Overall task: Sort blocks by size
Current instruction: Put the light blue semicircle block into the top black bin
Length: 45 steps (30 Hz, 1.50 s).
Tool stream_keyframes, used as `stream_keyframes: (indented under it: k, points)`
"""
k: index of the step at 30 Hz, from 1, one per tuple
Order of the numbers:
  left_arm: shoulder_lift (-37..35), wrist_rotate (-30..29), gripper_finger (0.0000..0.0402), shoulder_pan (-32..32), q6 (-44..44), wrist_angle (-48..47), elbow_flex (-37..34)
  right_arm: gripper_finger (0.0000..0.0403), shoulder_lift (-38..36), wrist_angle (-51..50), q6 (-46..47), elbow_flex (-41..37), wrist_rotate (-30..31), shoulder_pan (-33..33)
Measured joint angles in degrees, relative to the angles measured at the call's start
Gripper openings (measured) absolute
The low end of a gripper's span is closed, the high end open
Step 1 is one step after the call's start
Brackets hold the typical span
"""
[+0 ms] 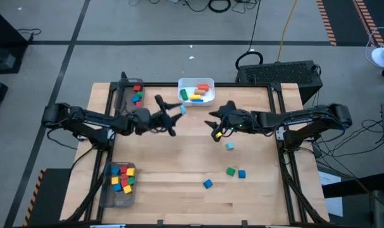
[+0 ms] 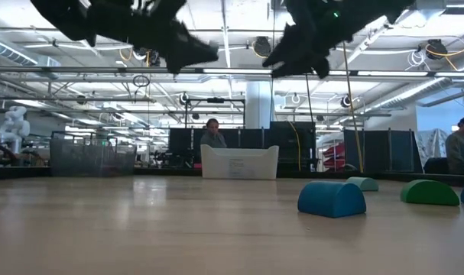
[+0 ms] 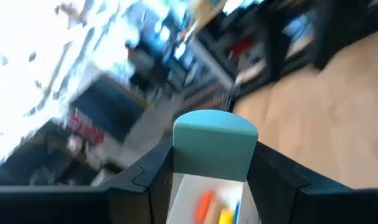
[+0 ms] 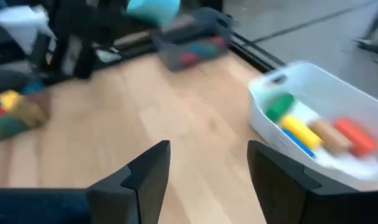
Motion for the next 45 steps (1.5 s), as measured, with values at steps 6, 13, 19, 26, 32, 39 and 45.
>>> stream_keyframes:
  k: [6, 13, 19, 26, 32, 39, 45]
  points:
    - [-3.15, -0.51, 0.0172, 7.70, -10.11, -12.66, -0.04, 0.0198, -3.92, -0.76, 5.71, -6.79, 1.03, 0.49]
    - [-6.64, -0.57, 0.0172, 15.00, -18.22, -22.75, -1.33, 0.0198, -5.13, -0.56, 13.72, -13.89, 1.06, 2.58]
    - [-11.43, -1.15, 0.0172, 21.94, -24.80, -24.72, -5.39, 0.0198, -5.15, 4.26, 18.53, -18.93, 1.18, 5.10]
    - [-15.21, -1.14, 0.0172, 29.42, -31.44, -29.78, -8.39, 0.0198, -5.13, 9.18, 19.34, -20.13, 1.85, 7.57]
    - [-15.20, -1.01, 0.0172, 35.34, -41.10, -40.29, -8.41, 0.0198, -5.14, 10.52, 18.26, -20.13, 5.47, 9.48]
    - [-15.18, 3.91, 0.0172, 40.91, -43.98, -47.65, -8.41, 0.0198, -5.14, 10.84, 18.37, -20.13, 5.59, 10.11]
    - [-15.18, 7.75, 0.0197, 43.45, -44.36, -47.51, -8.41, 0.0198, -5.13, 10.82, 18.97, -20.13, 5.72, 11.55]
